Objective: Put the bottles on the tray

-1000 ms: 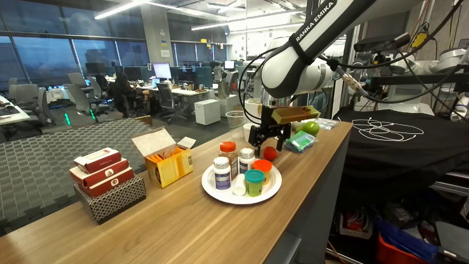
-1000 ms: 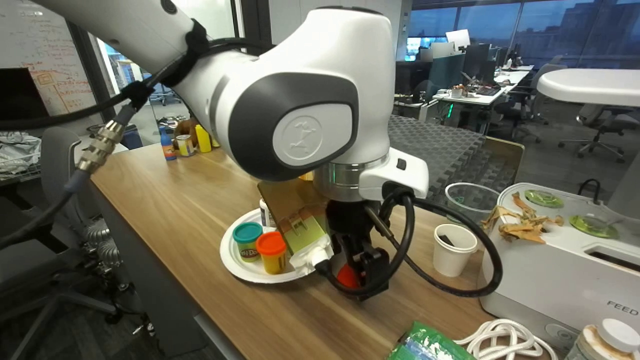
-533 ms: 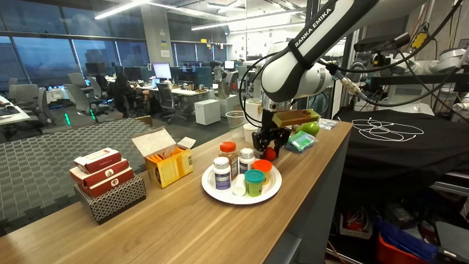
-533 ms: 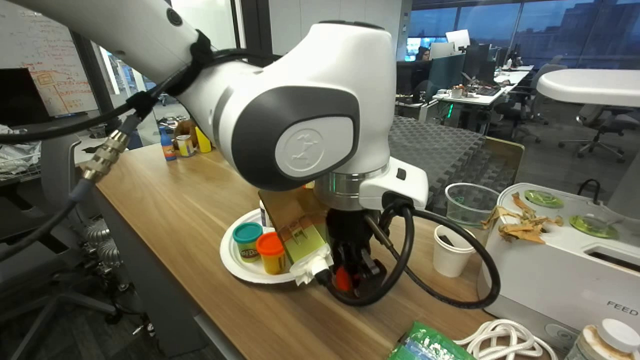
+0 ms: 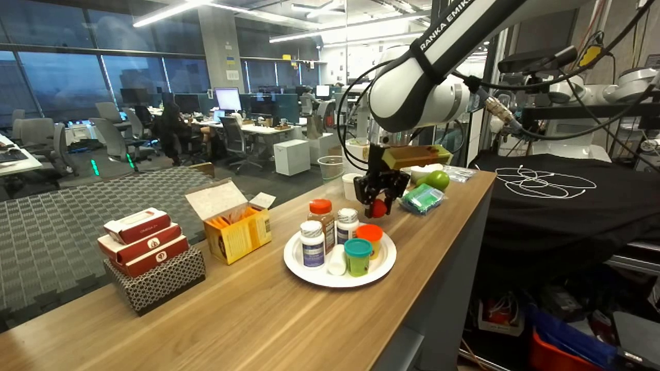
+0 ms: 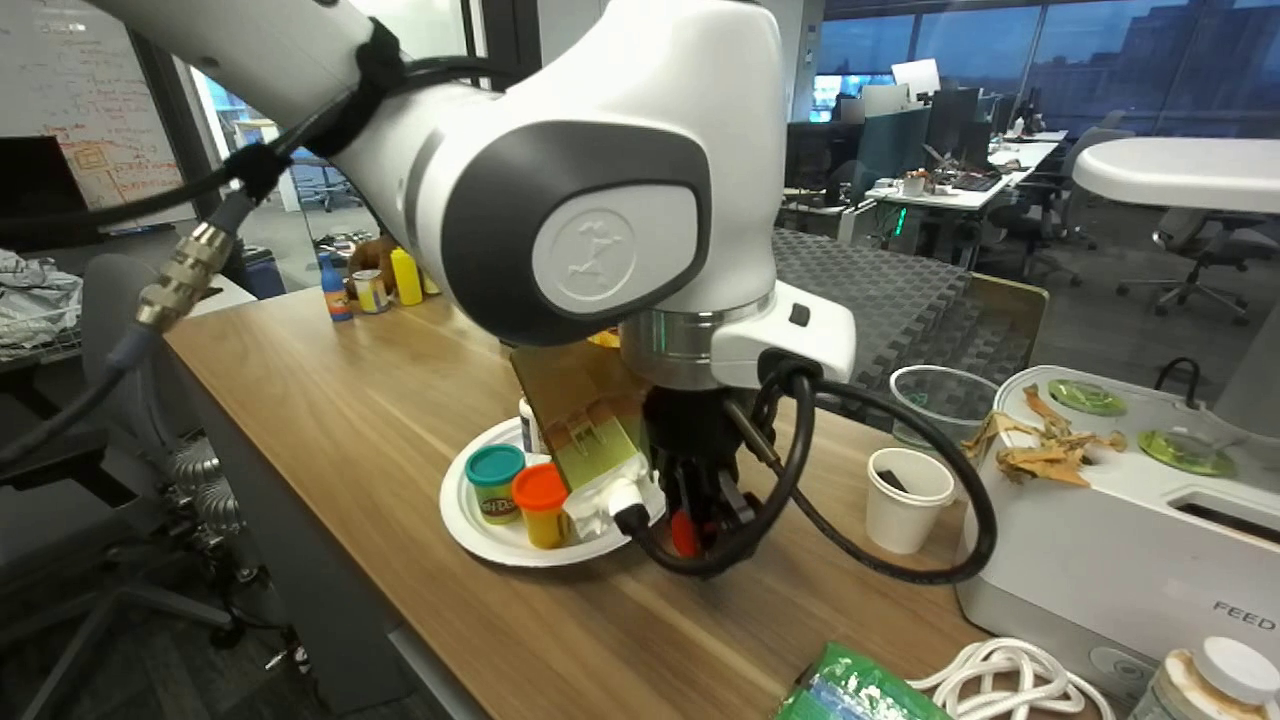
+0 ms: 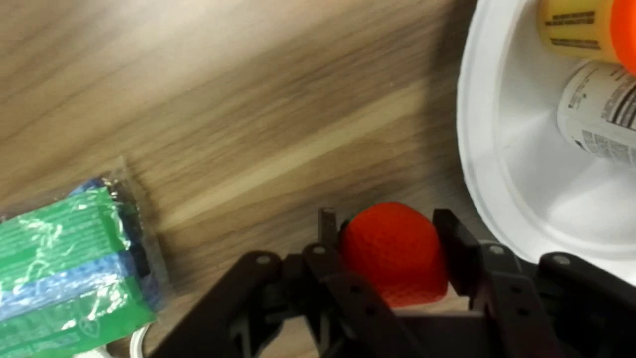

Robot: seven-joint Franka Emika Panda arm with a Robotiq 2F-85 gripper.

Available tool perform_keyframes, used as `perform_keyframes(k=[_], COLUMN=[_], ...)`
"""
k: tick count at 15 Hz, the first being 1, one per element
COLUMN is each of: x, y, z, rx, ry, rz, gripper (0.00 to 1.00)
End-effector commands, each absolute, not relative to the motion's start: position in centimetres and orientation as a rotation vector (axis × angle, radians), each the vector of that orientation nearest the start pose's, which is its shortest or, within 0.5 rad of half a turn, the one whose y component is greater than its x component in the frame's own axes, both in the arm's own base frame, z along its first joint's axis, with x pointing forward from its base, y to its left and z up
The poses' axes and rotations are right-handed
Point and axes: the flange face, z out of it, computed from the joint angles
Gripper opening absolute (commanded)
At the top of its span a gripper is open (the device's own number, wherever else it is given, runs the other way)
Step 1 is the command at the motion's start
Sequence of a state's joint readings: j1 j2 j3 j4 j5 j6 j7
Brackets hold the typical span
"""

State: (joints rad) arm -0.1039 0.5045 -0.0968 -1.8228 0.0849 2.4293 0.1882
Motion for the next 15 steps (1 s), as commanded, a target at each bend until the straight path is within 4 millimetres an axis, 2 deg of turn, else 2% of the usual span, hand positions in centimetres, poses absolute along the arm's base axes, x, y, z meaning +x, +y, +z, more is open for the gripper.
perform_keyframes(k=[1,3,8,10,12,15], x=[62.8,62.2,59.6,58.6,58.0,58.2], y=[-9.9,-7.5,0.9,4.3,6.7,8.2], z=[32.1,34.1,37.5,37.9,37.7,36.8], rx=[-3.042,-3.031,-3.045,-3.055,-3.068,-3.079], ry=[0.698,0.683,0.600,0.546,0.501,0.443], rz=[-0.213,-0.223,-0.220,-0.206,-0.189,-0.198], gripper=[0.26,0.26,0.26,0.26,0.26,0.26])
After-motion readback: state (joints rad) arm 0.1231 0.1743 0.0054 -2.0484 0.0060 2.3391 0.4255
